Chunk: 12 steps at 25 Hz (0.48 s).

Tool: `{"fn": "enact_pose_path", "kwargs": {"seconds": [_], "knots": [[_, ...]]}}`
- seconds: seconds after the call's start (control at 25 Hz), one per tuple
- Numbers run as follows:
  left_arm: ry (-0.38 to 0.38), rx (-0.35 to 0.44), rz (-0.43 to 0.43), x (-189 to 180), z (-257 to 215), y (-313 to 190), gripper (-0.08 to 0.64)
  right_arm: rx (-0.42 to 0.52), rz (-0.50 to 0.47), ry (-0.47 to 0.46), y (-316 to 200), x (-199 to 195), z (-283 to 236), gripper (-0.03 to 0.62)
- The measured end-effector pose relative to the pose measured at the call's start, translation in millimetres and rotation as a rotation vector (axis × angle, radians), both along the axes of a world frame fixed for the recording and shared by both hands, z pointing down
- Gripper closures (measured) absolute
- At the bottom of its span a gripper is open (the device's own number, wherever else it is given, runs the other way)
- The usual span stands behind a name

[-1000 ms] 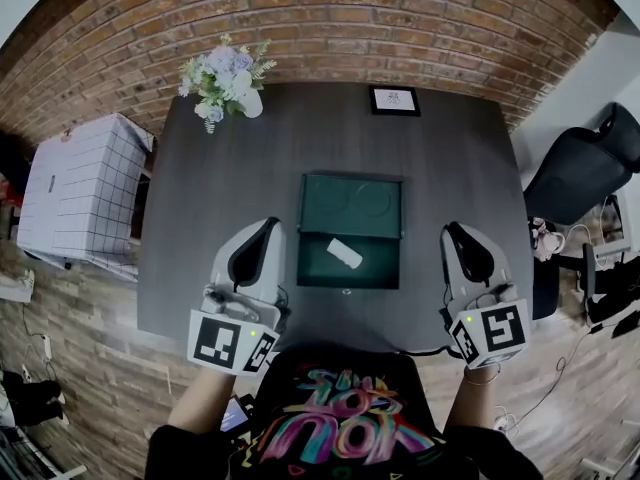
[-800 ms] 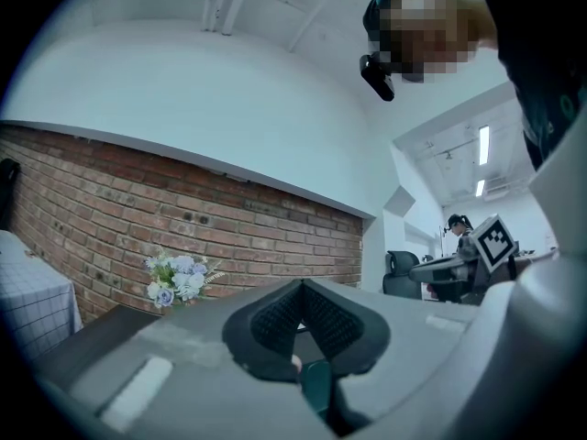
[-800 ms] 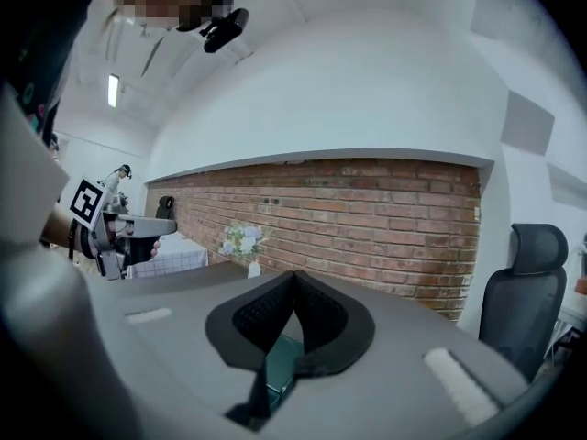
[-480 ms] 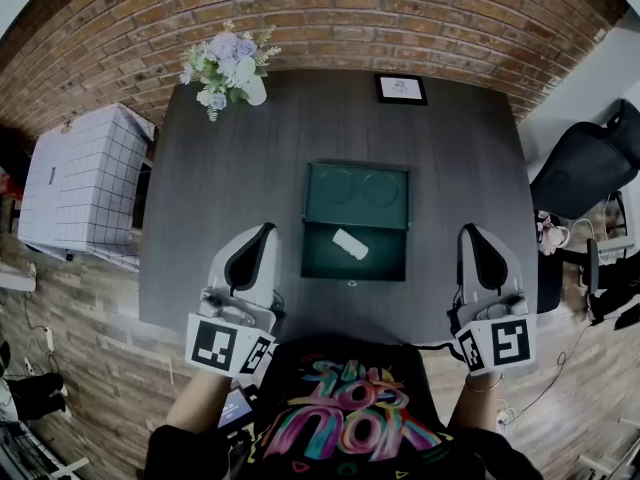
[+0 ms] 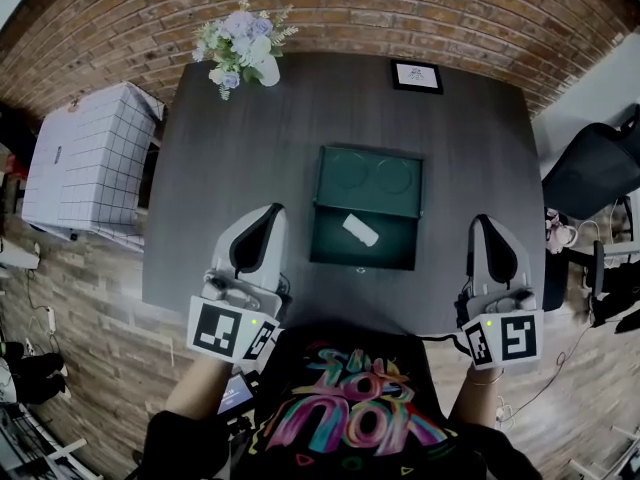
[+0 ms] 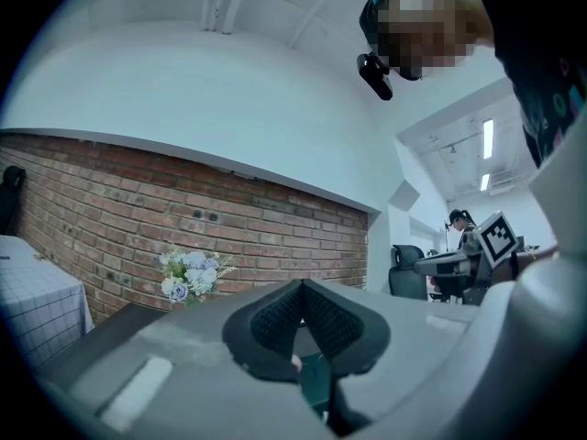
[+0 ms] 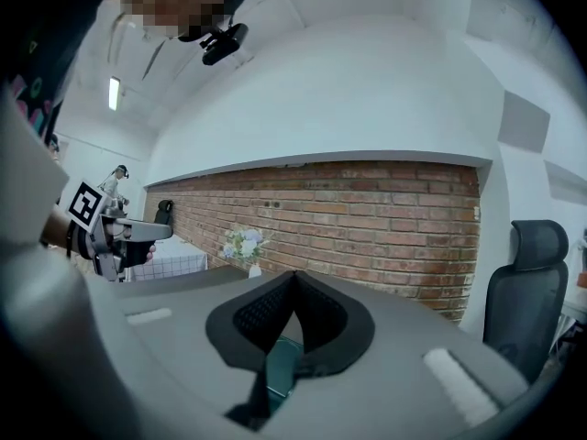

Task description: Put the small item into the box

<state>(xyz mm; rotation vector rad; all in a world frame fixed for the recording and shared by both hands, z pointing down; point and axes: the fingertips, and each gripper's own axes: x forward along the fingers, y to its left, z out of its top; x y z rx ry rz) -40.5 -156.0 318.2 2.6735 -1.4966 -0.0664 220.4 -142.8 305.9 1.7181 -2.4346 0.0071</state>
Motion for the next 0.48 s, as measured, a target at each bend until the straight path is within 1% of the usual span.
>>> {"fn": "enact_pose_path", "kwargs": {"seconds": [0.12, 0.48], "knots": [[-0.001, -0.001, 0.006, 1.8, -0.4, 0.5, 0.558, -0.009, 0.001, -0.023, 0.1, -0.3, 2.1, 0.591], [0.000, -0.005, 0.027, 9.2, 0.5, 1.6, 0.558, -0.031, -0.022, 0.010, -0.1, -3.7, 5.7, 0.592]]}}
